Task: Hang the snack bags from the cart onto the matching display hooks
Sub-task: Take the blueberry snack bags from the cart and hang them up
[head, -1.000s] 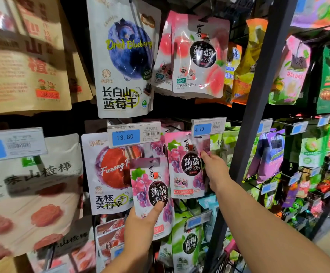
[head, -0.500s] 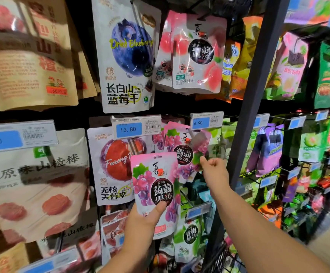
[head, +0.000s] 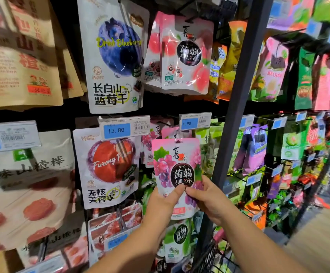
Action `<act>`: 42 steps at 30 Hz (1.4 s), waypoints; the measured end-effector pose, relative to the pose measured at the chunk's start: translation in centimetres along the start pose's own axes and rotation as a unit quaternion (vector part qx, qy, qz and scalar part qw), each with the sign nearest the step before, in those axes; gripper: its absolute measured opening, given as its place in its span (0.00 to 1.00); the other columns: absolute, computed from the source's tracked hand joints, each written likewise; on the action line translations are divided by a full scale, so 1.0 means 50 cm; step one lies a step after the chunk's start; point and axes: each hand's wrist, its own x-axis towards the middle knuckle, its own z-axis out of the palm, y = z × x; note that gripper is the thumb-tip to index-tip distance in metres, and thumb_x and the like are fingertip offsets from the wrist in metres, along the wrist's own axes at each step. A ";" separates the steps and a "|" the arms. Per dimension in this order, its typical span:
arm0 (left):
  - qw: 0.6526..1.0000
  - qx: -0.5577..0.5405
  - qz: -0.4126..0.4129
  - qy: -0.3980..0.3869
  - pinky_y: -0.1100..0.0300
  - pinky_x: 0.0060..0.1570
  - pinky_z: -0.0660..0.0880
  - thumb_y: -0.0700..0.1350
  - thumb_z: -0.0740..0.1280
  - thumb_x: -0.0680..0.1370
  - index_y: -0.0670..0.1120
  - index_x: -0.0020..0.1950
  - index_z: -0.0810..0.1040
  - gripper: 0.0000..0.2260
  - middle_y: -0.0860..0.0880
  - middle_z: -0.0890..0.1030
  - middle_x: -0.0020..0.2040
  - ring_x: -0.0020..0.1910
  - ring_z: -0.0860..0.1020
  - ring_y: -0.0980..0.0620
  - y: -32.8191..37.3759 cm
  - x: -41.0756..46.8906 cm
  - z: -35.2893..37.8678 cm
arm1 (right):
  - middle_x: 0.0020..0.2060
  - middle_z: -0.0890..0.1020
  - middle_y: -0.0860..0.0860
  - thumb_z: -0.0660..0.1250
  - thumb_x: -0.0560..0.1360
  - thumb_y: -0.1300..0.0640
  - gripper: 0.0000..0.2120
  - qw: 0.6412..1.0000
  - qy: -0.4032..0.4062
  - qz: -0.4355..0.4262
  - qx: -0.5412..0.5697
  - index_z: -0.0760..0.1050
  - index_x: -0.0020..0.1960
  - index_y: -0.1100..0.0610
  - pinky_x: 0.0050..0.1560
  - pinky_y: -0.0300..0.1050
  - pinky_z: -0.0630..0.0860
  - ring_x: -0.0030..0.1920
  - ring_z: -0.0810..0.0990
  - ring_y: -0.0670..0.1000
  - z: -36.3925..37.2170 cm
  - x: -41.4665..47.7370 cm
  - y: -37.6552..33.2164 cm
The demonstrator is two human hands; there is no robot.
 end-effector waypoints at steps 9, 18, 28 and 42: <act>0.997 0.029 -0.041 -0.060 0.54 0.58 0.76 0.60 0.67 0.76 0.63 0.59 0.70 0.13 0.57 0.81 0.58 0.55 0.81 0.55 0.006 0.055 0.031 | 0.48 0.85 0.62 0.70 0.75 0.54 0.04 0.978 0.183 -0.097 0.035 0.79 0.47 0.55 0.58 0.65 0.76 0.50 0.82 0.61 -0.021 0.033 -0.007; 0.999 0.006 -0.029 -0.015 0.44 0.71 0.64 0.80 0.63 0.59 0.62 0.74 0.60 0.47 0.55 0.66 0.75 0.72 0.67 0.51 -0.010 0.103 0.040 | 0.48 0.83 0.66 0.71 0.71 0.49 0.11 0.972 0.207 -0.108 -0.008 0.79 0.48 0.55 0.50 0.64 0.77 0.45 0.81 0.62 -0.028 0.077 -0.020; 0.999 -0.002 -0.042 0.021 0.45 0.71 0.64 0.79 0.62 0.61 0.58 0.76 0.59 0.48 0.51 0.63 0.77 0.73 0.65 0.50 -0.009 0.114 0.036 | 0.36 0.81 0.60 0.69 0.76 0.54 0.06 0.975 0.199 -0.087 -0.054 0.76 0.41 0.53 0.42 0.59 0.75 0.40 0.77 0.57 -0.032 0.105 -0.011; 0.996 0.090 0.011 -0.001 0.49 0.62 0.74 0.62 0.59 0.78 0.57 0.64 0.72 0.17 0.55 0.79 0.60 0.59 0.78 0.54 0.014 0.103 0.039 | 0.38 0.76 0.70 0.70 0.71 0.49 0.21 0.975 0.201 -0.094 0.016 0.72 0.49 0.66 0.45 0.57 0.70 0.40 0.76 0.61 -0.027 0.092 -0.011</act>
